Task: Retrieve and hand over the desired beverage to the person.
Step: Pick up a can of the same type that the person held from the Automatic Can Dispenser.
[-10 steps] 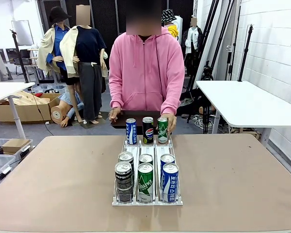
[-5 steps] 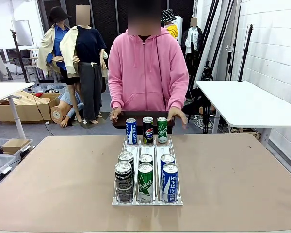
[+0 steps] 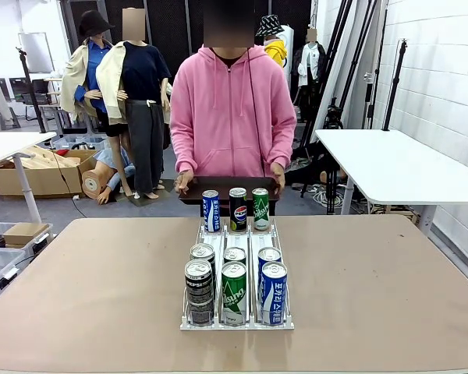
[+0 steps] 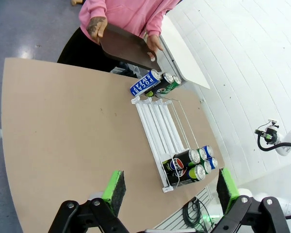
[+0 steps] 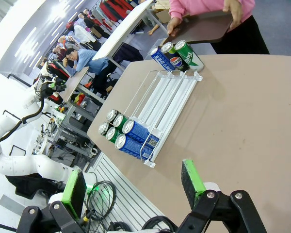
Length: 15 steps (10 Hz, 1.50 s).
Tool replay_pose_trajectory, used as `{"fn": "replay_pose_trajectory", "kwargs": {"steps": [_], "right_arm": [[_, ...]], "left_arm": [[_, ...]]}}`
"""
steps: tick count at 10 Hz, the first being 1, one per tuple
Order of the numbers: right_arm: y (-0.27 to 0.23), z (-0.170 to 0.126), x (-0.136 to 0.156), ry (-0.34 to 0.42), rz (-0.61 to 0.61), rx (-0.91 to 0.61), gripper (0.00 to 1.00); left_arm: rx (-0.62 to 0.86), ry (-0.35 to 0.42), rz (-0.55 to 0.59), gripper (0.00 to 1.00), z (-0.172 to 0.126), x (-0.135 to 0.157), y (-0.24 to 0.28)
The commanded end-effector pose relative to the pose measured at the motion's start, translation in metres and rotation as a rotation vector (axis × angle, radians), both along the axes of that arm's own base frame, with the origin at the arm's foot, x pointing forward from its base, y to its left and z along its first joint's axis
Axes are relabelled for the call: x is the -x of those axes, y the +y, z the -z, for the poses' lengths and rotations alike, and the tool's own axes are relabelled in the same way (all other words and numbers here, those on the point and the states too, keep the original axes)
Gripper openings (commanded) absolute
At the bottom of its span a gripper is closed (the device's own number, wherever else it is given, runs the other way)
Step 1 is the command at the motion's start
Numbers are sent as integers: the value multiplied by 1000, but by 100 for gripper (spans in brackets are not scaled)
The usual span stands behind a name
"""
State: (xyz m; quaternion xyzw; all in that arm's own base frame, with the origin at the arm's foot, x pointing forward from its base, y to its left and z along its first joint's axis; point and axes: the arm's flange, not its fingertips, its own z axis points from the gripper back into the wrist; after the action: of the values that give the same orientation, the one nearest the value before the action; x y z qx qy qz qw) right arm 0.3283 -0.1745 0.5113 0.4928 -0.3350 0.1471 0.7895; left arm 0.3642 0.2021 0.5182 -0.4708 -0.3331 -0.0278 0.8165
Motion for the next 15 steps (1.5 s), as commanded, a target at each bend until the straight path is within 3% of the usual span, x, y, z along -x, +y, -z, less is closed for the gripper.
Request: {"fn": "replay_pose_trajectory", "kwargs": {"steps": [1, 9, 12, 15], "right_arm": [[0, -1, -2, -14, 1, -23, 100], [0, -1, -2, -14, 1, -23, 100], [0, -1, -2, -14, 1, -23, 100], [0, -1, -2, -14, 1, -23, 100]], "left_arm": [[83, 75, 29, 100, -8, 0, -5], [20, 126, 194, 100, -42, 44, -91], [-46, 180, 270, 100, -40, 28, -142], [-170, 173, 324, 100, -48, 2, -203]]}}
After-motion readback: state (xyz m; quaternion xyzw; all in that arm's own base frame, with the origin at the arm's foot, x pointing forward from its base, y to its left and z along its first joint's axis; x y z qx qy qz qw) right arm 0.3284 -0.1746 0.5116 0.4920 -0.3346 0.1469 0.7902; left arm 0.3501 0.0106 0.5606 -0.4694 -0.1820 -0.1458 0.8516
